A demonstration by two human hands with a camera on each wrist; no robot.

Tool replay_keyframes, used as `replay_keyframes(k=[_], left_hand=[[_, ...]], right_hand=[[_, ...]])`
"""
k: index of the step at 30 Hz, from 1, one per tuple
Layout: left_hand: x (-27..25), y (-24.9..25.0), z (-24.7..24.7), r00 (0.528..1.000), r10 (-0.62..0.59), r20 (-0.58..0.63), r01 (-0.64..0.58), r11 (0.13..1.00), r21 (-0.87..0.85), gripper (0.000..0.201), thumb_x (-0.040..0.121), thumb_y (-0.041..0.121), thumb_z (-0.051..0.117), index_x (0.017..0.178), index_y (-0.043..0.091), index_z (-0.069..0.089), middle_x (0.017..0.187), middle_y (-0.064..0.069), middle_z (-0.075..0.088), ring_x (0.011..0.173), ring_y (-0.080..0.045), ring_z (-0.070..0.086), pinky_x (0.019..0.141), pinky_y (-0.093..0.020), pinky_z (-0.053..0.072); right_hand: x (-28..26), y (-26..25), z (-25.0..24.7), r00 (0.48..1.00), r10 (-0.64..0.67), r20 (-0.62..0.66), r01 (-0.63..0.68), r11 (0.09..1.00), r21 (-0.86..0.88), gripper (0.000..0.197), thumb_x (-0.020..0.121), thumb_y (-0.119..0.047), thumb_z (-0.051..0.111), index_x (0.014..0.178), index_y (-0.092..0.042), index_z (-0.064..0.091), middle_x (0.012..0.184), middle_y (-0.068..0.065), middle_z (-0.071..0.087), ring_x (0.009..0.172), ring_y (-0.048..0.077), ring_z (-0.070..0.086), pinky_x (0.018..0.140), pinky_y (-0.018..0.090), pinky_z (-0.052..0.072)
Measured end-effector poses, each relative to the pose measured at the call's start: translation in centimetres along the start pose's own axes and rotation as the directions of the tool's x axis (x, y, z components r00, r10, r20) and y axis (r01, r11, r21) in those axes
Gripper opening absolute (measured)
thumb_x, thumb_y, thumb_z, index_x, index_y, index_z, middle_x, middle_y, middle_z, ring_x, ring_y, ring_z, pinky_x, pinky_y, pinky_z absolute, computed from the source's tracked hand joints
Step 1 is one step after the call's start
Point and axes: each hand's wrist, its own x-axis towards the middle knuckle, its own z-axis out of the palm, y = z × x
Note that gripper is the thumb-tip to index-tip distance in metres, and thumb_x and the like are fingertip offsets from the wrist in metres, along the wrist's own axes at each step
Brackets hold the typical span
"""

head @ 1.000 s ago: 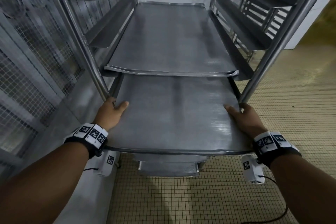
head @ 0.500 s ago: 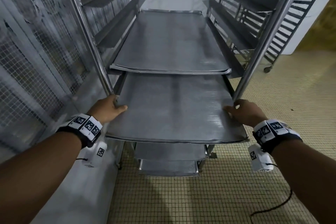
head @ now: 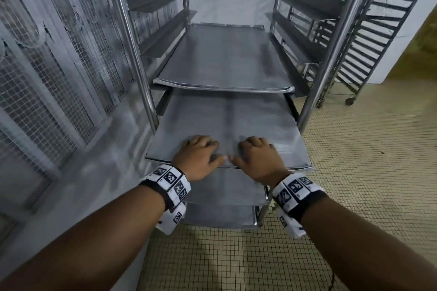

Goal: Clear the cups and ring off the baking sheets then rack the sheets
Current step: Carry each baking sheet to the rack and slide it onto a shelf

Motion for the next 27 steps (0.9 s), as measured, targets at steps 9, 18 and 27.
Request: replay_keyframes(k=[9,18,27], left_hand=[[-1.6,-0.7,2.7,0.945,0.188,-0.266,-0.166,0.981,0.105,0.085,0.096,0.071,0.01,0.12,0.013,0.067,0.13,-0.008,0.063,0.122,-0.033,0.058,0.098,-0.049,0.049],[-0.6,-0.5,4.7,0.886,0.17,-0.431,-0.09,0.976,0.199,0.071,0.102,0.062,0.022,0.115,0.015,0.073,0.121,-0.007,0.07,0.115,-0.03,0.065,0.09,-0.044,0.05],[1.9,-1.1,5.2,0.898,0.053,-0.436,0.022,0.986,0.166,0.056,0.098,0.057,0.035,0.128,0.019,0.064,0.135,-0.003,0.063,0.127,-0.028,0.056,0.096,-0.047,0.04]], right_hand=[[-2.7,1.3,2.1,0.953,-0.214,-0.213,0.196,0.975,-0.104,0.064,0.096,-0.066,0.036,0.126,-0.016,0.063,0.13,0.005,0.062,0.12,0.028,0.057,0.096,0.044,0.048],[-1.5,2.0,2.9,0.927,-0.255,-0.274,0.216,0.963,-0.164,0.054,0.098,-0.06,0.041,0.124,-0.019,0.065,0.127,0.002,0.065,0.117,0.025,0.059,0.093,0.041,0.048],[0.8,1.3,4.1,0.944,-0.117,-0.308,0.066,0.983,-0.171,0.053,0.1,-0.055,0.037,0.13,-0.019,0.061,0.137,0.006,0.061,0.127,0.027,0.055,0.098,0.05,0.041]])
